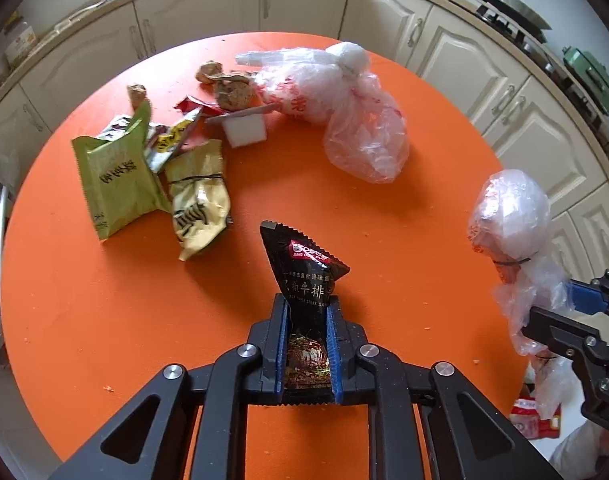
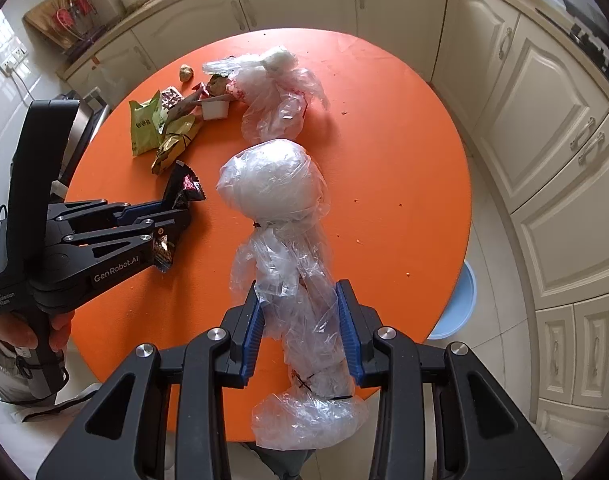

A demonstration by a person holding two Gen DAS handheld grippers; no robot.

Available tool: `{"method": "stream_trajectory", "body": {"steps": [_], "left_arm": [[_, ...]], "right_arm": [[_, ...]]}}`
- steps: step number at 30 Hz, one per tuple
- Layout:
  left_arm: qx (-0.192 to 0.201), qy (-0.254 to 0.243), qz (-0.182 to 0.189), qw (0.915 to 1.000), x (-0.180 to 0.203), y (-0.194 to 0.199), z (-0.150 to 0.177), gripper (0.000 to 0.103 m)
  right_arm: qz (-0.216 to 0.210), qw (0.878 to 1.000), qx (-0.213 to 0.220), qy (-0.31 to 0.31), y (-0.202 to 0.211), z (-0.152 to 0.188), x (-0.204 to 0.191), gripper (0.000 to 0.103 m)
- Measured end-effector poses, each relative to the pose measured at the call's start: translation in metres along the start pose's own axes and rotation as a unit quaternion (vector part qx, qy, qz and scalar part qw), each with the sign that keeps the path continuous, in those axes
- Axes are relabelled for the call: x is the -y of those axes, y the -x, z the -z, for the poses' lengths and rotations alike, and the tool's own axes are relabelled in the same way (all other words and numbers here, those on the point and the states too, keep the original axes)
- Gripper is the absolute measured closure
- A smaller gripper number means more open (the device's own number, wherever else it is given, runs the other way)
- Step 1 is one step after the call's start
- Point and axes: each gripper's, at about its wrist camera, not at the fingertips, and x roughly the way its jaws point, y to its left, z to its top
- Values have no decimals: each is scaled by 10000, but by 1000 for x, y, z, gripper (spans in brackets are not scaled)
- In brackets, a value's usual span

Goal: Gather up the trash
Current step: 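Lift the plastic bag and black packet and carry both toward the bucket, then open the left gripper over the bucket to drop the black packet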

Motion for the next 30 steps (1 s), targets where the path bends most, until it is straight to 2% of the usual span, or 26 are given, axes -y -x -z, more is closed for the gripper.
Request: {"method": "stream_trajectory", "body": {"steps": [7, 16, 21, 24, 27, 30], "left_arm": [[45, -179, 102, 9998, 24, 9, -17, 91], [202, -794, 136, 9965, 85, 28, -31, 91], [200, -1150, 91, 9931, 124, 26, -42, 91], [171, -1457, 96, 9891, 151, 24, -52, 91], [265, -1700, -48, 9851, 178, 18, -63, 91], [264, -1949, 6, 9805, 210, 10, -73, 91]], "right_arm": [[-5, 9999, 83, -124, 6, 4, 13, 68], [66, 9983, 270, -508, 24, 14, 52, 68], [172, 9954, 424, -841, 39, 25, 85, 68], [238, 9924, 502, -1101, 47, 32, 110, 68], [314, 9890, 531, -1347, 52, 38, 137, 68], [374, 9835, 514, -1693, 54, 44, 165, 68]]}}
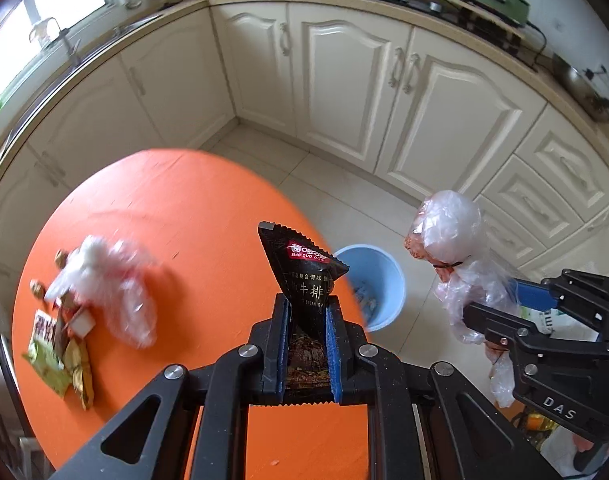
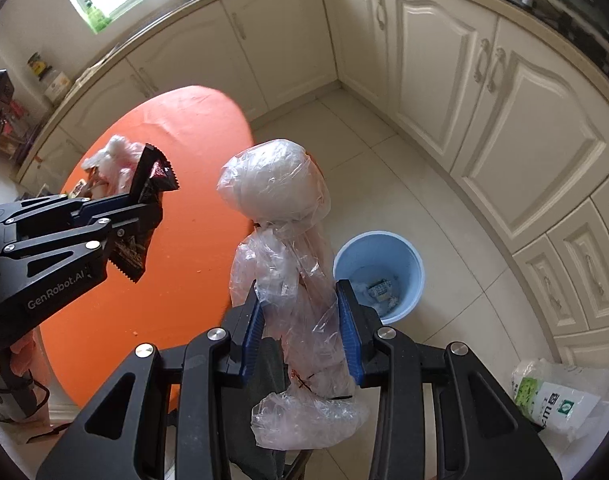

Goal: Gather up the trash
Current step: 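Open the left gripper over the bucket to drop the black packet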

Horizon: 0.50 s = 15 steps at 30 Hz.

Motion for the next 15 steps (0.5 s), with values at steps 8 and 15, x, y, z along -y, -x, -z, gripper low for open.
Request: {"method": "stream_trajectory", "body": {"steps": [8, 15], "left_arm": [[-189, -508, 396, 9977, 52, -45, -41, 90], [-484, -686, 595, 9947, 69, -95, -75, 84]], "right_arm": [[214, 9984, 8, -529, 0, -8, 61, 68], [333, 9956, -104, -870, -11, -8, 102, 68]]}}
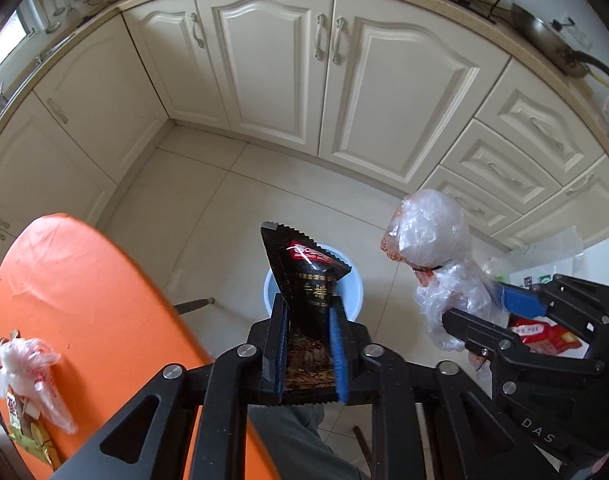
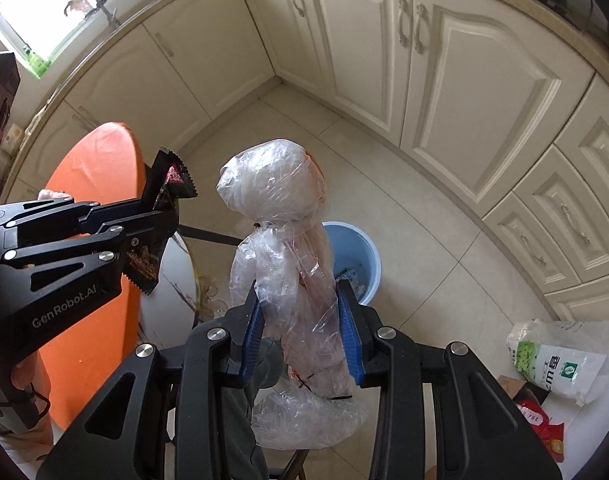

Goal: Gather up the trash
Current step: 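Open the left gripper over the bucket to drop the black packet, then open the right gripper over the bucket to drop the plastic bag, then move both open grippers back over the trash on the table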

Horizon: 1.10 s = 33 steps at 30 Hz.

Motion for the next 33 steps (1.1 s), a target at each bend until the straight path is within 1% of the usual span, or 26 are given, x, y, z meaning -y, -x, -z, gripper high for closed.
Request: {"method": "stream_trajectory", "body": {"steps": [2, 3, 4, 5, 6, 7, 12, 17, 19, 20, 21, 23, 24, 27, 33], "left_arm": [[-142, 85, 287, 9995, -1, -10, -11, 82], [-199, 147, 406, 9989, -4, -14, -17, 75], [-204, 223, 477, 9984, -8, -17, -22, 66], [-160, 261, 444, 9985, -11, -19, -26, 61], [-94, 271, 368, 9989, -13, -20, -30, 53], [-38, 262, 287, 9992, -14, -20, -33, 52], [-106, 349, 181, 9992, -25, -26, -36, 51], [-102, 408, 13, 9991, -33, -29, -36, 51], [-96, 430, -51, 9990, -32, -29, -35, 51], [-84, 439, -81, 9990, -31, -27, -34, 51], [-74, 453, -104, 9989, -27, -23, -27, 51], [-35, 455, -146, 9988, -26, -16, -19, 51], [-32, 462, -171, 9988, -27, -12, -14, 51], [-69, 518, -210, 9984, -29, -7, -5, 51], [-89, 544, -171, 9983, -38, 5, 6, 51]], "right_arm": [[20, 10000, -48, -56, -6, 0, 7, 68], [12, 9999, -92, -89, -9, 0, 10, 68], [2, 9998, -144, -128, -13, 1, 12, 67], [7, 9997, -202, -170, -17, 1, 15, 67], [37, 9995, -250, -206, -21, 1, 19, 67], [70, 9993, -286, -236, -25, 1, 21, 67], [38, 9988, -393, -283, -35, 1, 26, 67], [-20, 9990, -376, -234, -40, -4, 16, 65], [-79, 9992, -318, -227, -39, -9, 9, 58], [-130, 9993, -284, -212, -38, -13, 6, 50], [-163, 9994, -242, -209, -36, -15, 4, 45], [-207, 9995, -74, -241, -29, -20, 1, 21], [-240, 9994, 18, -244, -26, -22, 0, 18], [-222, 9994, 140, -223, -18, -25, -3, 18], [-68, 9999, 140, -21, -12, -19, -13, 18]]}}
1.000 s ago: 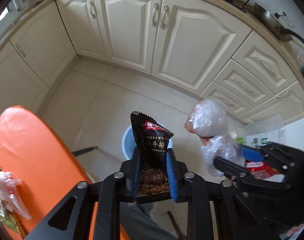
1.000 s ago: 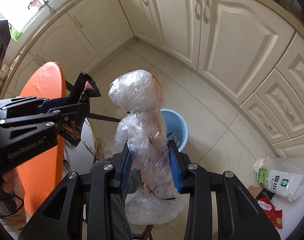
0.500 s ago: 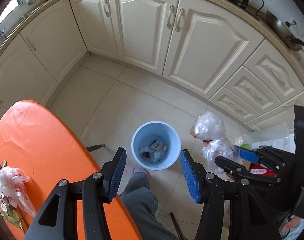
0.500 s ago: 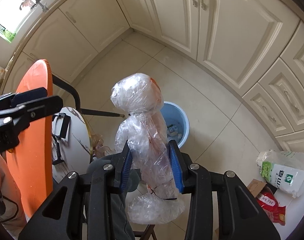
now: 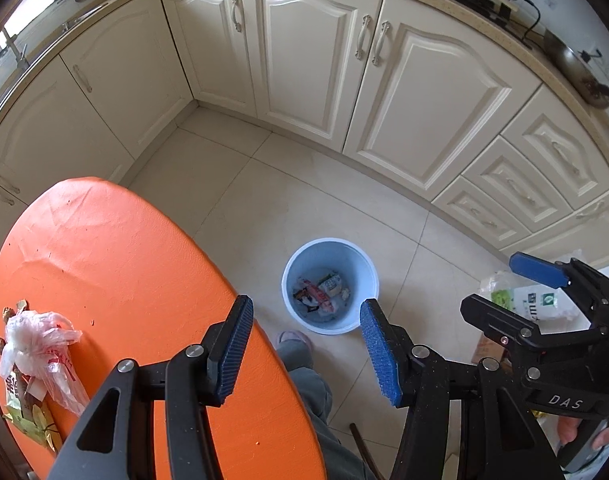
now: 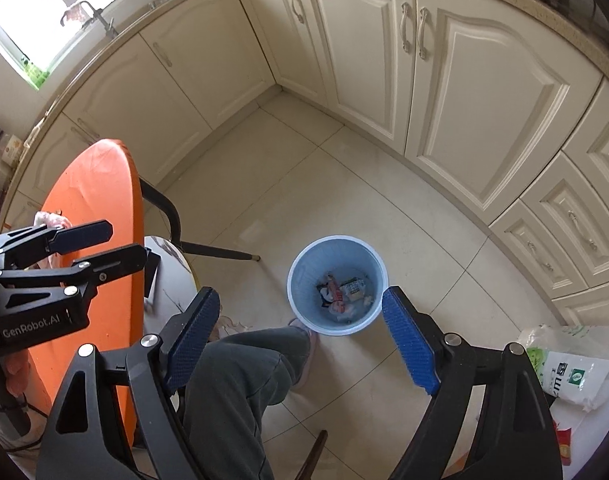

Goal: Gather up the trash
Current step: 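Move both open grippers back over the trash on the table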

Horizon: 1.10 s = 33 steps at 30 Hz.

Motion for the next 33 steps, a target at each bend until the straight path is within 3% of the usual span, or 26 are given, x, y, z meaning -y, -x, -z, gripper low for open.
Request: {"method": "stream_trajectory", "body": {"steps": [15, 26, 33], "left_arm": [[86, 67, -1, 9999, -21, 47, 59, 51], [374, 669, -140, 9970, -76, 116, 133, 51], [611, 1331, -315, 9887, -129, 161, 185, 51]], "right_arm": [[138, 9995, 29, 289, 17, 26, -43, 18], [130, 9970, 197, 743, 37, 49, -116, 18], [27, 9932, 258, 1132, 42, 61, -172, 18]]}}
